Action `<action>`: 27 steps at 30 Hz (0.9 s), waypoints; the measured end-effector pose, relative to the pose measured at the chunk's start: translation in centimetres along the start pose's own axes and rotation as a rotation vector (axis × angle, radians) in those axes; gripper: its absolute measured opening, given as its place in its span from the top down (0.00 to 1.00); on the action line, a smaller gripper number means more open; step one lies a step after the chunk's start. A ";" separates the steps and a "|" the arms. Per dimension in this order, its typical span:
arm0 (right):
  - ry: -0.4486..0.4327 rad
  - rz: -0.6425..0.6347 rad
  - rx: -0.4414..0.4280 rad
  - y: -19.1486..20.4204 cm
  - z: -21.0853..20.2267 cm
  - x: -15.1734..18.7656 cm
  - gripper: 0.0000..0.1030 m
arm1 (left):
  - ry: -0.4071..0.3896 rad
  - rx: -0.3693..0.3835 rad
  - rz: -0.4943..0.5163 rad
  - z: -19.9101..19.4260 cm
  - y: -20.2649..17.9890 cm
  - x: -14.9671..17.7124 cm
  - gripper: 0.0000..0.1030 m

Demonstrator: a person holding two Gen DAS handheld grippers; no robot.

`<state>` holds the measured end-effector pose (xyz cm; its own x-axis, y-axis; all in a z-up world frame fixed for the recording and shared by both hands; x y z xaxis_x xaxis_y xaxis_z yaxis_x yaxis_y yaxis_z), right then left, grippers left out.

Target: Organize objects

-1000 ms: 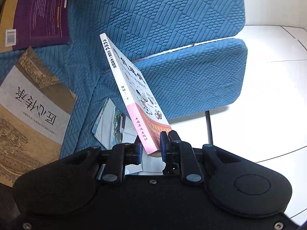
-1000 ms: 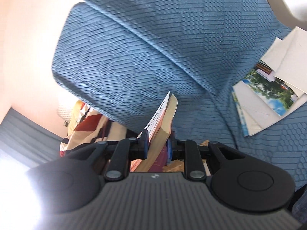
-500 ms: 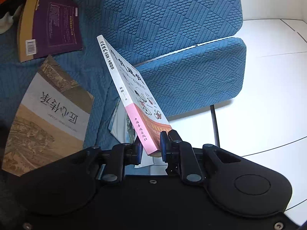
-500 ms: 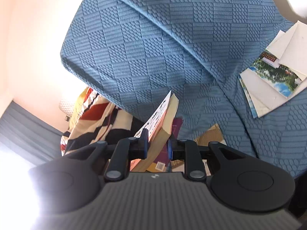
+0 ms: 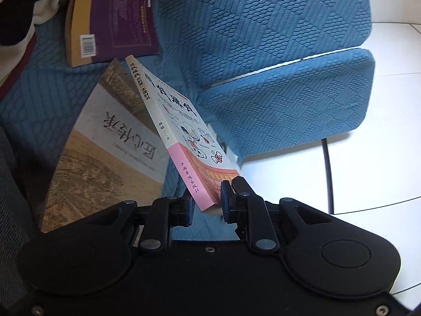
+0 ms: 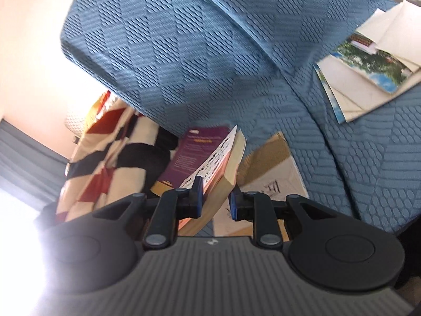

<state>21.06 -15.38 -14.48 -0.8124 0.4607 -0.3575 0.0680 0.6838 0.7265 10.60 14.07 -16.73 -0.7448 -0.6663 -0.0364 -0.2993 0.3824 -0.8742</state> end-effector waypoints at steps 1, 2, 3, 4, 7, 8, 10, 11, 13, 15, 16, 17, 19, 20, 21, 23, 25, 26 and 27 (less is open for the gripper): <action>0.005 0.000 0.006 -0.2 0.3 0.2 0.77 | 0.005 -0.007 -0.005 0.2 0.4 0.1 0.81; 0.011 -0.001 0.012 -0.5 0.5 0.4 0.77 | 0.009 -0.014 -0.011 0.3 0.7 0.1 0.81; 0.018 0.002 0.017 -0.8 0.8 0.7 0.77 | 0.014 -0.021 -0.017 0.5 1.1 0.2 0.81; 0.023 0.006 0.022 -1.1 1.0 0.9 0.77 | 0.018 -0.028 -0.023 0.7 1.5 0.4 0.81; 0.036 0.004 0.041 -1.8 1.4 1.7 0.77 | 0.027 -0.044 -0.036 1.0 2.2 0.5 0.81; 0.035 0.006 0.042 -1.9 1.5 1.9 0.77 | 0.032 -0.048 -0.039 1.1 2.3 0.5 0.81; 0.036 0.042 0.037 -2.4 1.6 2.1 0.77 | 0.033 -0.060 -0.032 1.1 2.2 0.4 0.81; 0.038 0.054 0.037 -2.6 1.7 2.2 0.77 | 0.033 -0.069 -0.026 1.2 2.1 0.4 0.80; 0.040 0.061 0.040 -2.6 1.7 2.3 0.77 | 0.029 -0.086 -0.013 1.1 1.8 0.3 0.79; 0.045 0.061 0.039 -2.5 1.7 2.3 0.77 | 0.027 -0.099 -0.006 1.0 1.7 0.3 0.79; 0.050 0.062 0.037 -2.5 1.7 2.3 0.77 | 0.028 -0.106 -0.005 1.0 1.7 0.3 0.78; 0.055 0.063 0.035 -2.4 1.8 2.4 0.76 | 0.031 -0.117 -0.001 1.0 1.7 0.4 0.77; 0.065 0.062 0.026 -2.5 1.8 2.5 0.76 | 0.035 -0.138 0.011 0.9 1.6 0.4 0.75; 0.071 0.055 0.024 -2.5 1.8 2.6 0.75 | 0.039 -0.149 0.014 0.9 1.6 0.4 0.74; 0.077 0.047 0.023 -2.5 1.8 2.8 0.75 | 0.043 -0.160 0.015 0.9 1.6 0.4 0.72; 0.089 0.039 0.025 -2.5 1.9 2.9 0.75 | 0.048 -0.185 0.026 0.9 1.5 0.6 0.69; 0.101 0.024 0.022 -2.4 1.9 3.1 0.74 | 0.052 -0.210 0.029 1.0 1.5 0.9 0.64; 0.109 0.013 0.021 -2.3 1.9 3.2 0.73 | 0.052 -0.219 0.024 1.0 1.6 1.0 0.61; 0.119 0.004 0.025 -2.3 2.0 3.2 0.73 | 0.052 -0.227 0.014 1.1 1.8 1.1 0.59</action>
<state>19.42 -14.35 -18.46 -0.8751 0.3942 -0.2809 0.0849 0.6964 0.7126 9.89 13.34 -18.86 -0.7780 -0.6281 -0.0178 -0.4107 0.5298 -0.7420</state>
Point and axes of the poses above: each gripper's, at about its wrist camera, not at the fingertips, and z roughly the way its jaws point, y to its left, x to its underside, the point moved 2 cm from there along z, roughly the way its jaws point, and after that the axes turned 7 degrees about y, right-handed, at the moved point
